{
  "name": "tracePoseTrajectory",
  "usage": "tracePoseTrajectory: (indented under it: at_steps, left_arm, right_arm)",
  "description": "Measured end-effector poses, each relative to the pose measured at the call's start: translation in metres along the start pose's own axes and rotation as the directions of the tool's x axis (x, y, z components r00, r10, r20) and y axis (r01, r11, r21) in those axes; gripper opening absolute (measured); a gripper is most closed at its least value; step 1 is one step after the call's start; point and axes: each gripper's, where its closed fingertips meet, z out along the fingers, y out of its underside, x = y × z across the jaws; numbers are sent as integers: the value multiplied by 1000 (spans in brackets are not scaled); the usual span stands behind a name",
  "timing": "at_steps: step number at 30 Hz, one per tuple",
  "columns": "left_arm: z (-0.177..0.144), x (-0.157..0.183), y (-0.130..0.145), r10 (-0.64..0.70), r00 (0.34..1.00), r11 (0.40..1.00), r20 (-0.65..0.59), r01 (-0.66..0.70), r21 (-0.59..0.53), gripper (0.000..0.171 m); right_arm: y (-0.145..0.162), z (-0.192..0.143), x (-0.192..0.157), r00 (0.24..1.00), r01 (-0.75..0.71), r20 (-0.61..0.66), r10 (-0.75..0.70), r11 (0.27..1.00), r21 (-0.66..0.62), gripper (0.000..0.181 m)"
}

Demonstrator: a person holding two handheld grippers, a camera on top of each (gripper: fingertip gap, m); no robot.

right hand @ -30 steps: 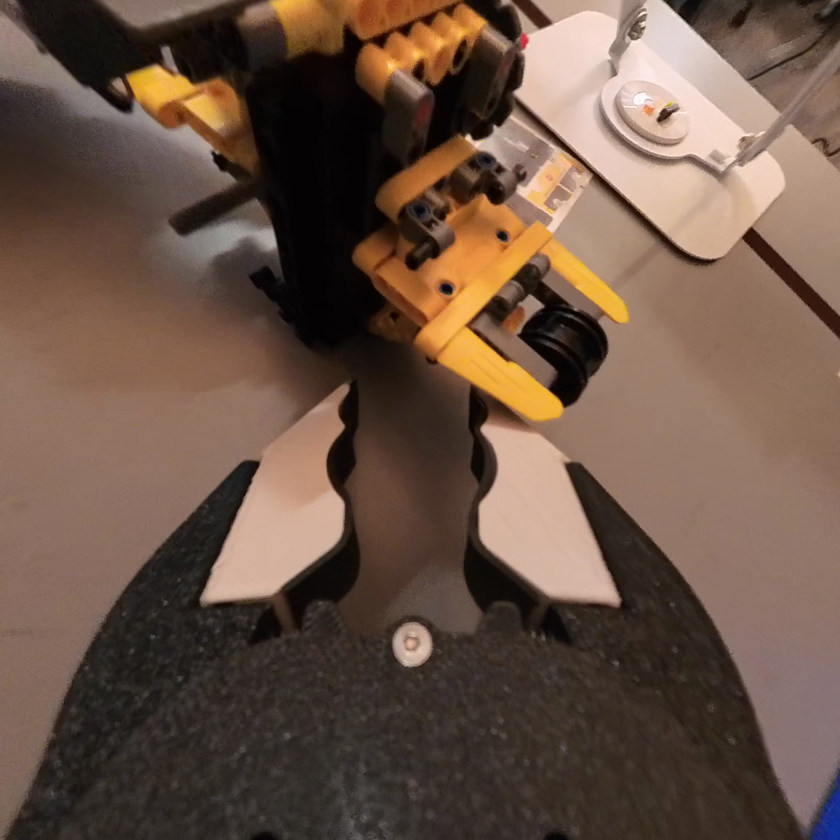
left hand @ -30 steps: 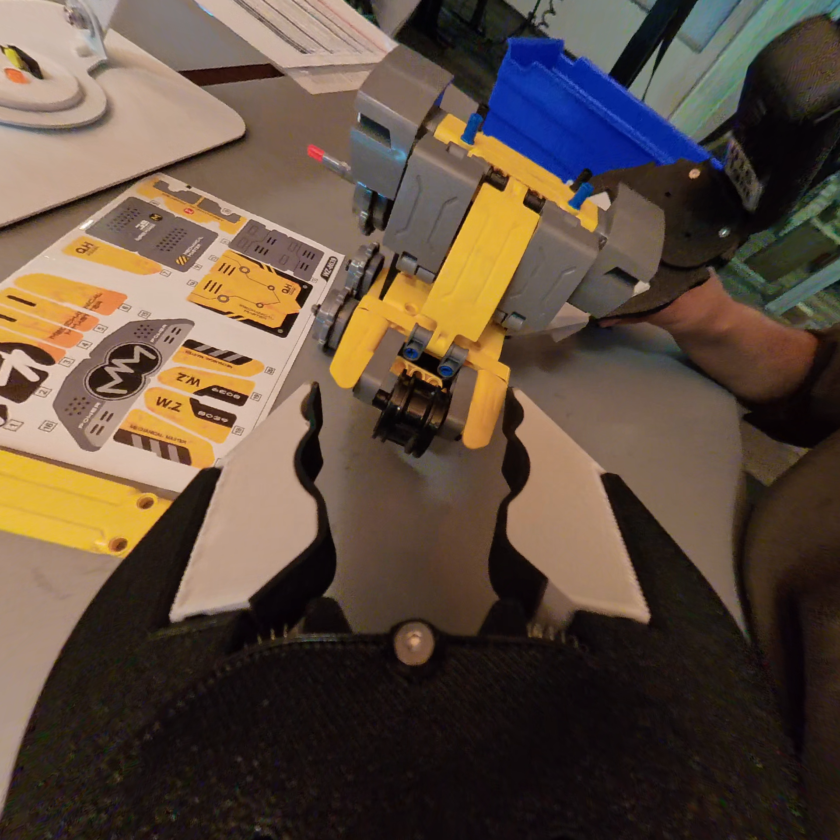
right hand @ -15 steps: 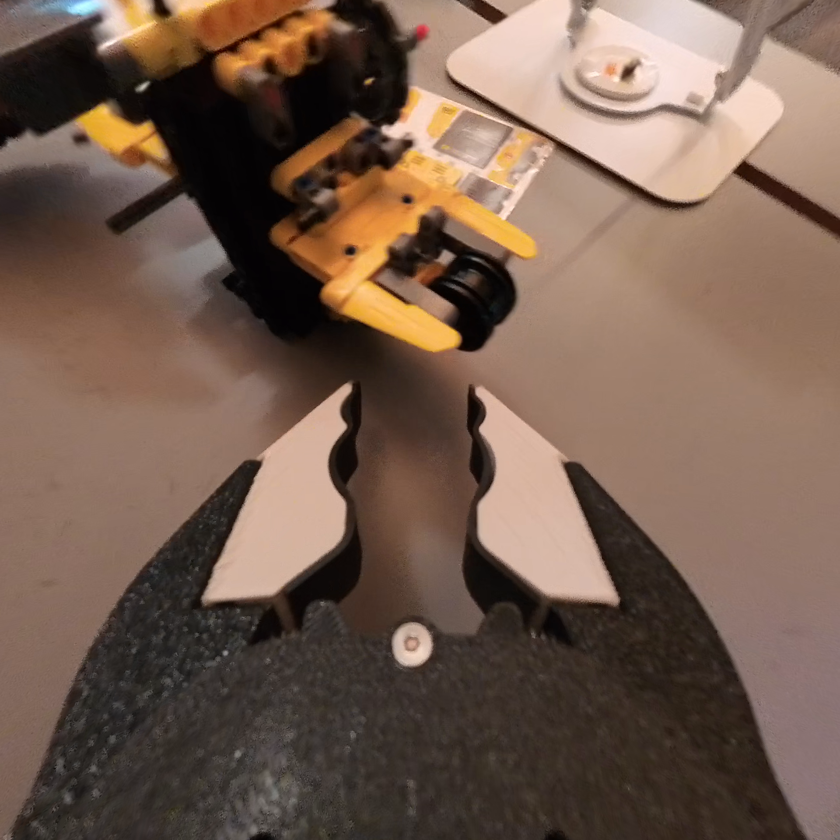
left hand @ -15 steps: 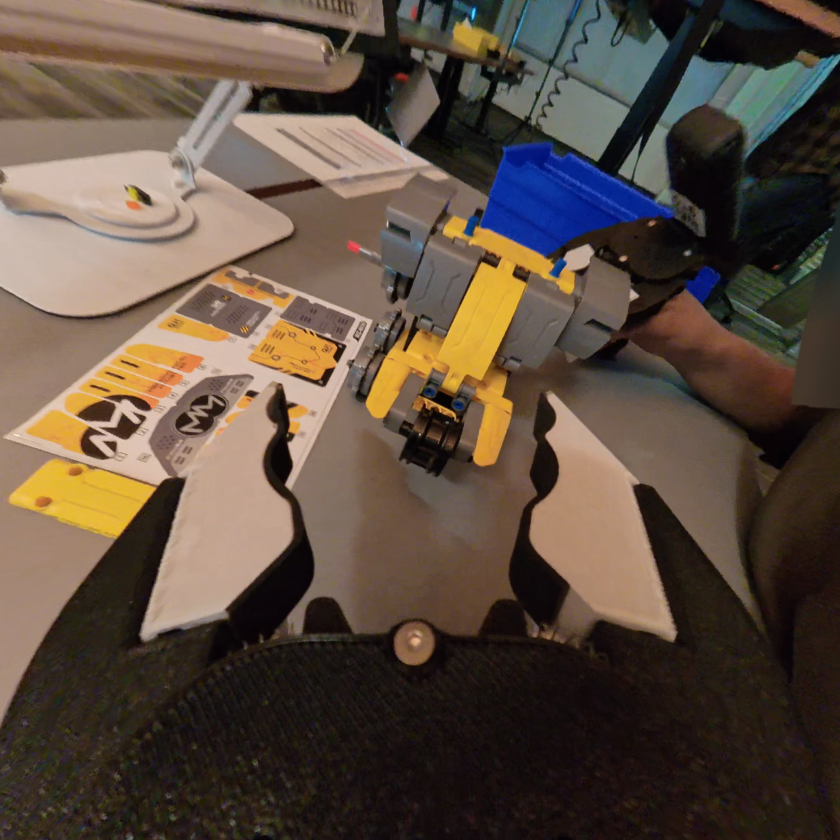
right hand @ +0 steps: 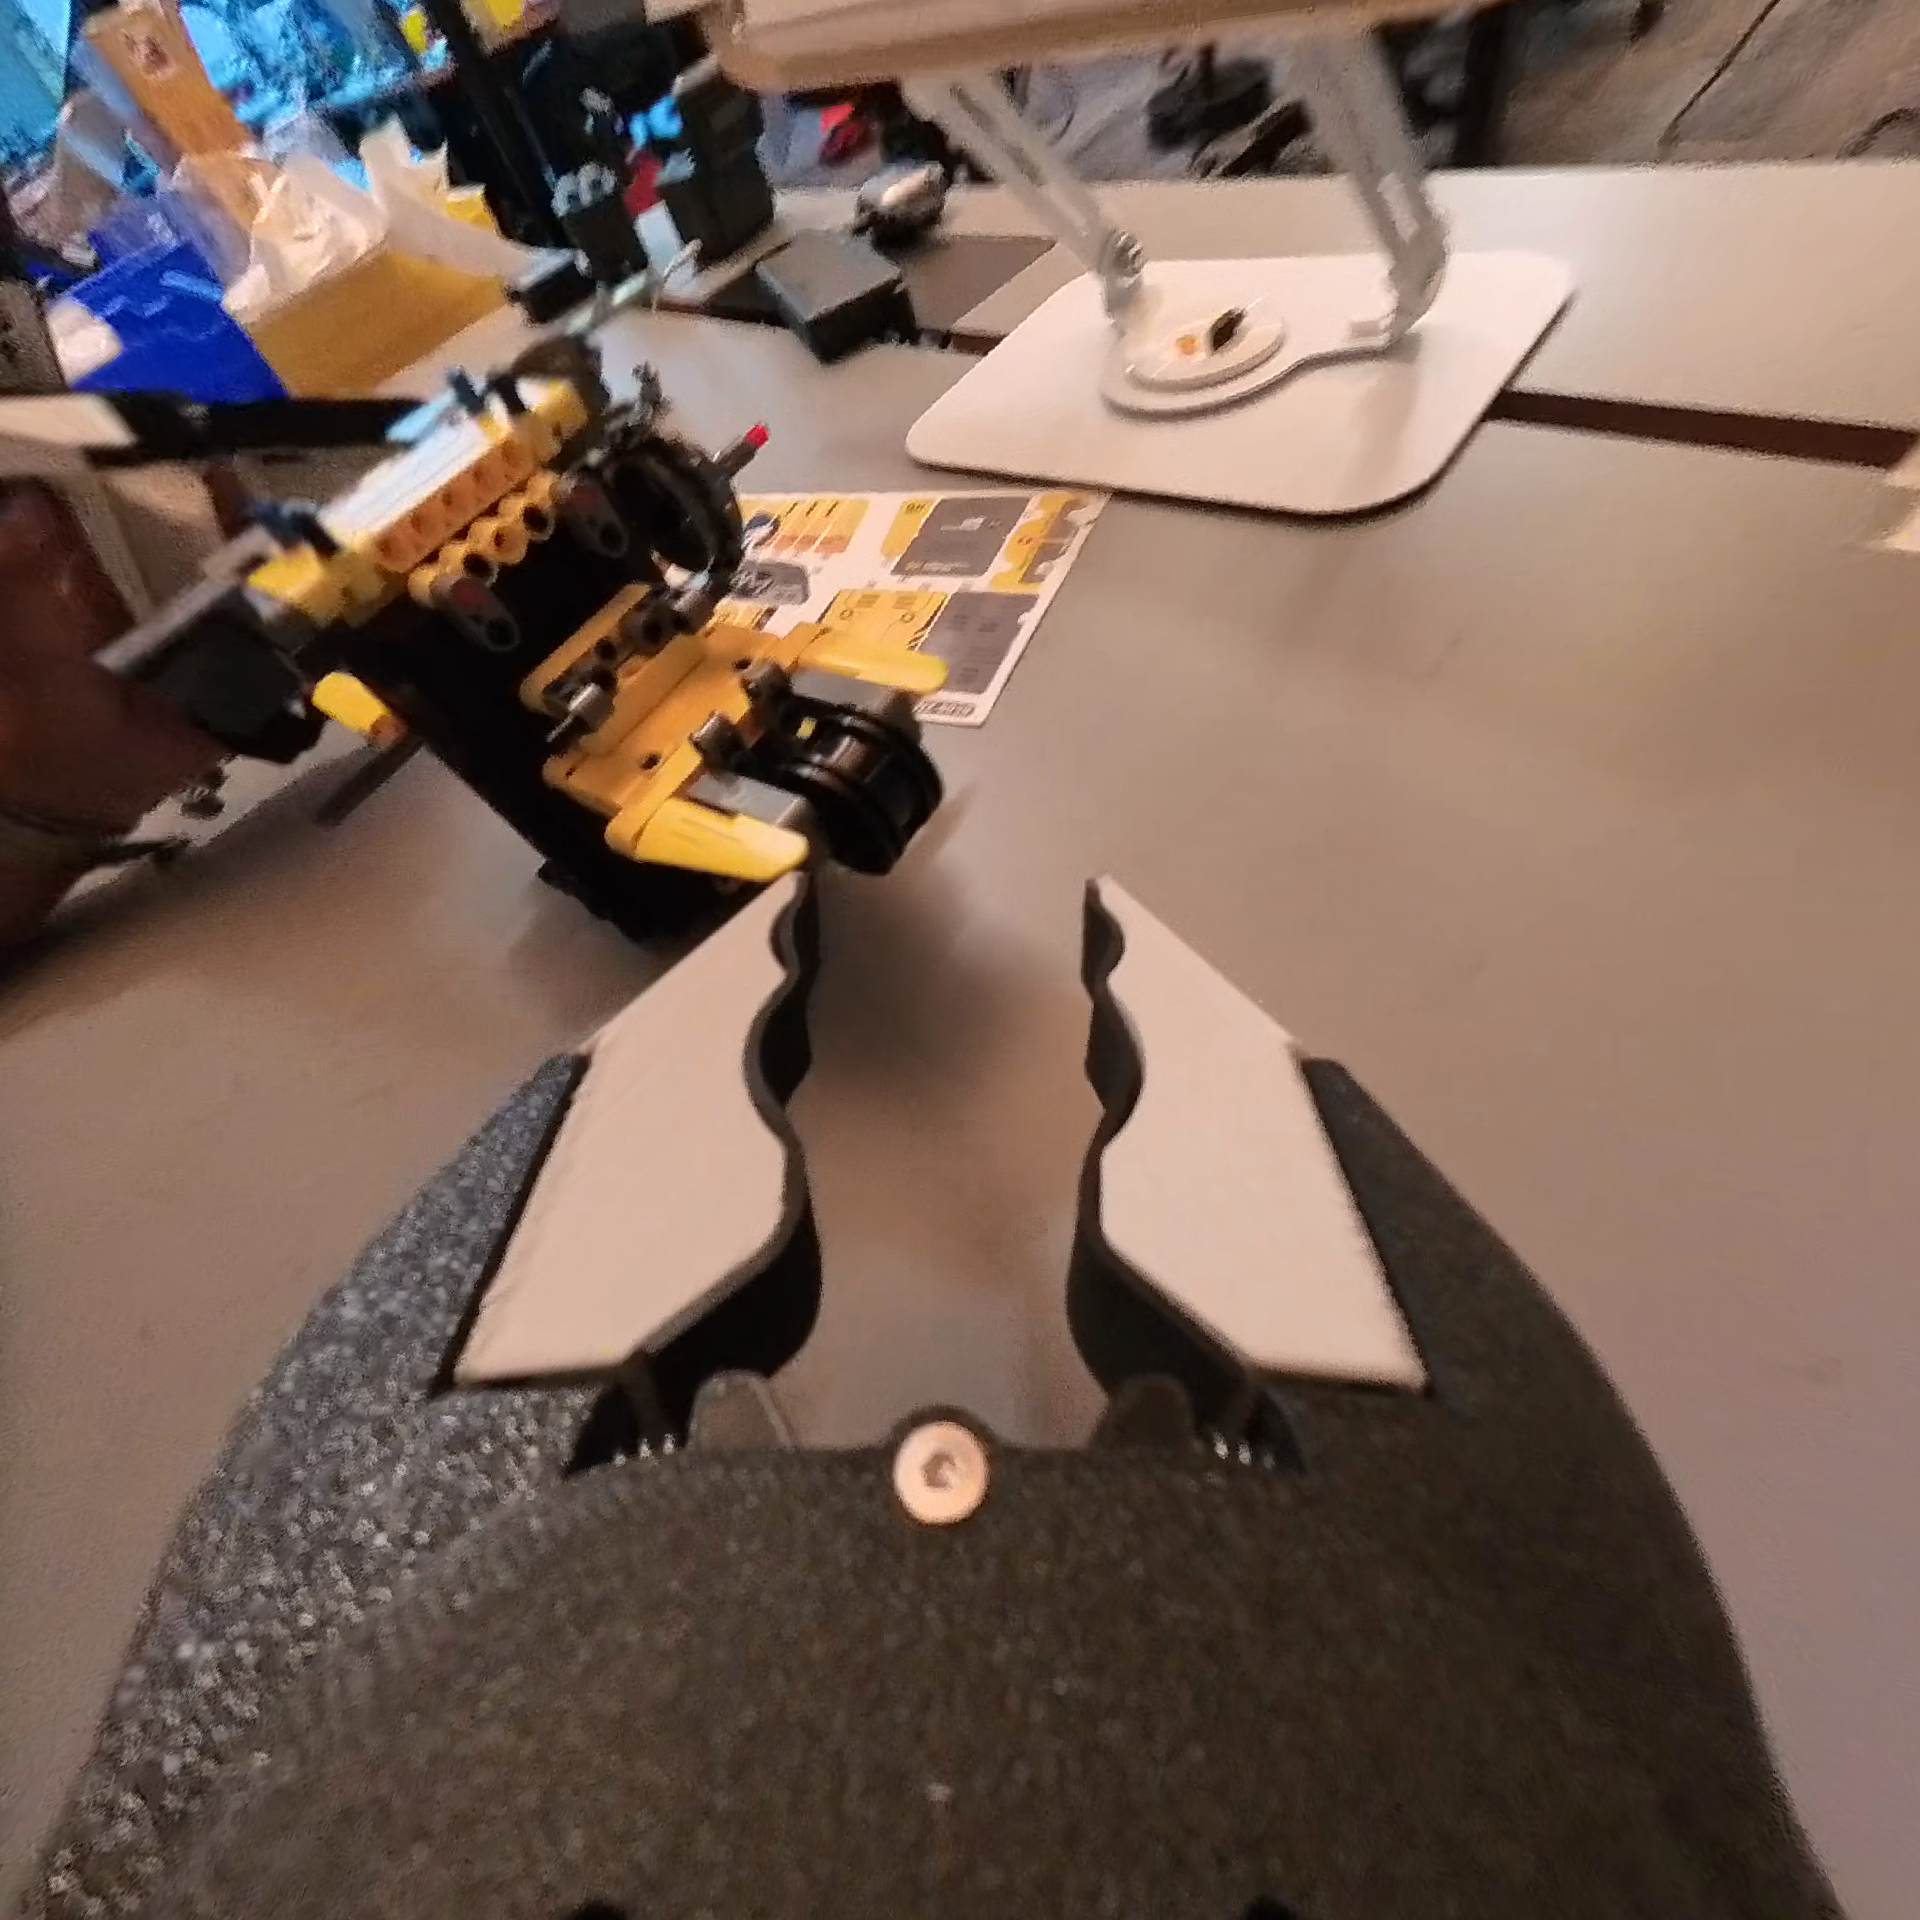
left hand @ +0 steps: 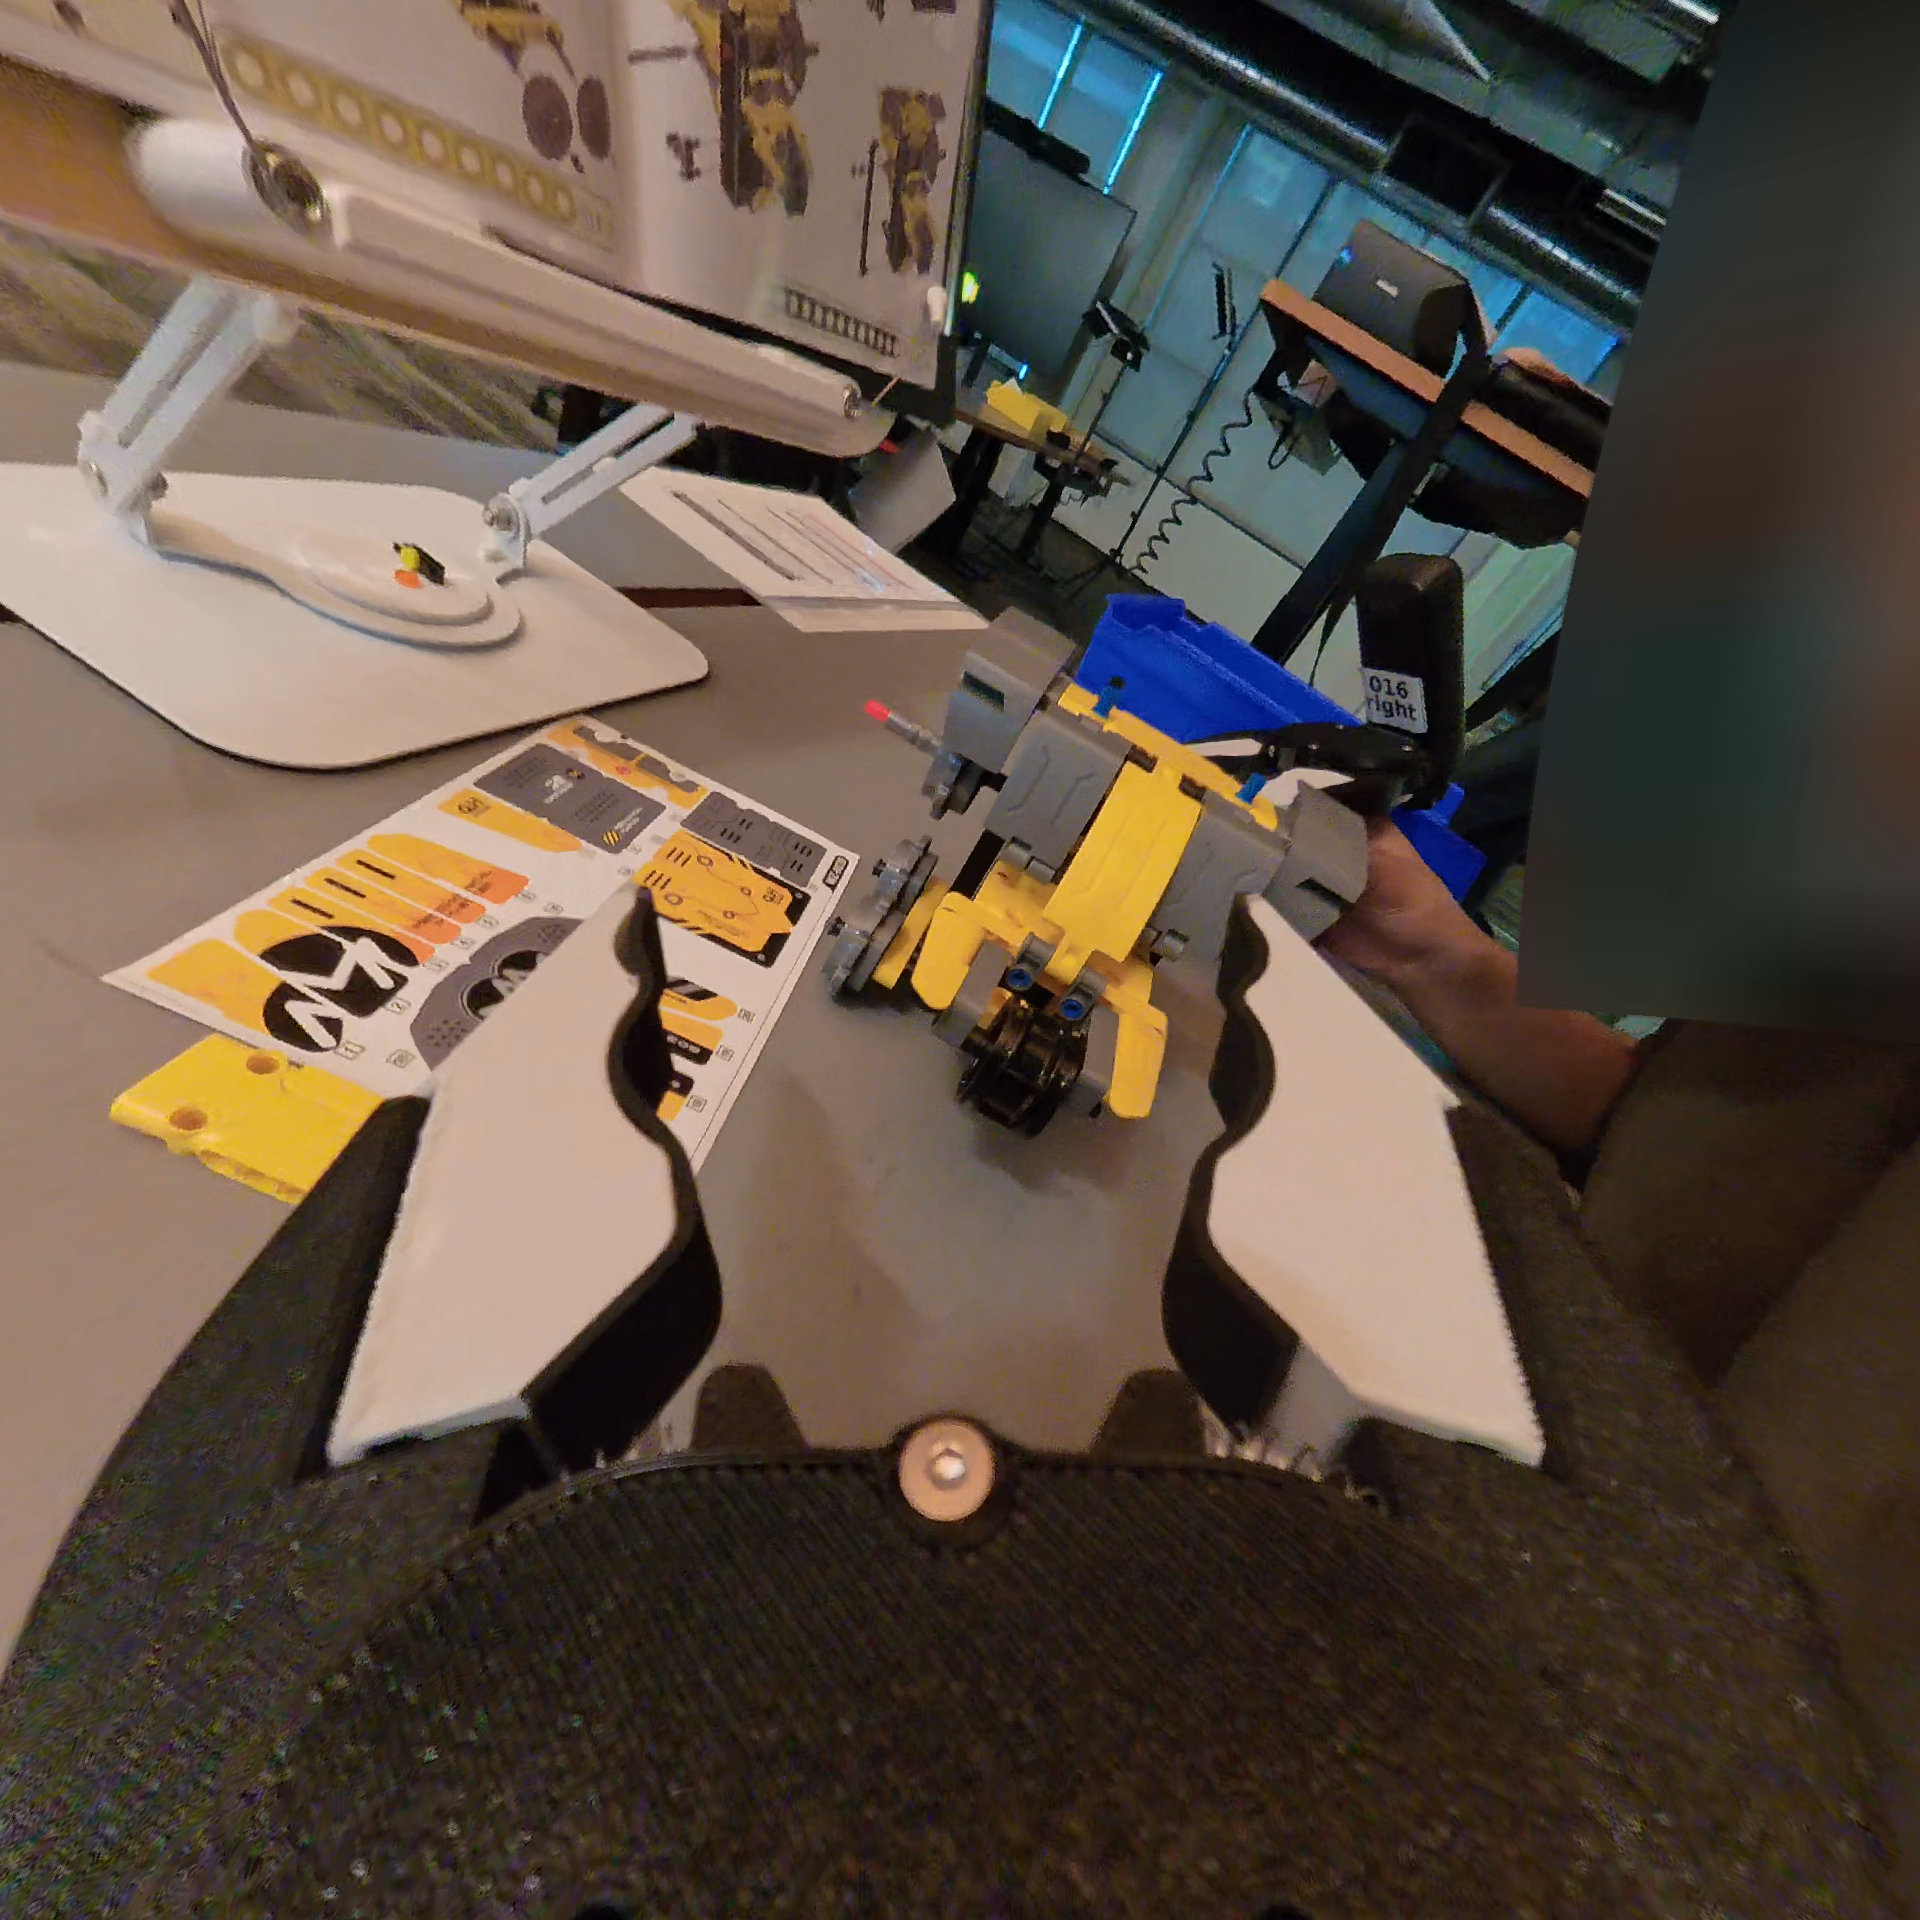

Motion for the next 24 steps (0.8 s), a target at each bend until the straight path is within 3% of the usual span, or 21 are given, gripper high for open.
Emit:
tracePoseTrajectory:
  at_steps: [3,10,24]
  left_arm:
    - [5,0,6,2,1000,1000,3,-2,-23,102]
    - [12,-2,20,102,993,989,59,-95,-111,98]
    - [10,-2,14,28,999,998,17,-27,-54,97]
  right_arm:
    - [12,9,-6,999,36,19,-35,996,-78,52]
    - [20,14,-9,995,101,4,-102,986,-129,53]
    - [30,19,-9,997,-6,79,22,981,-196,54]
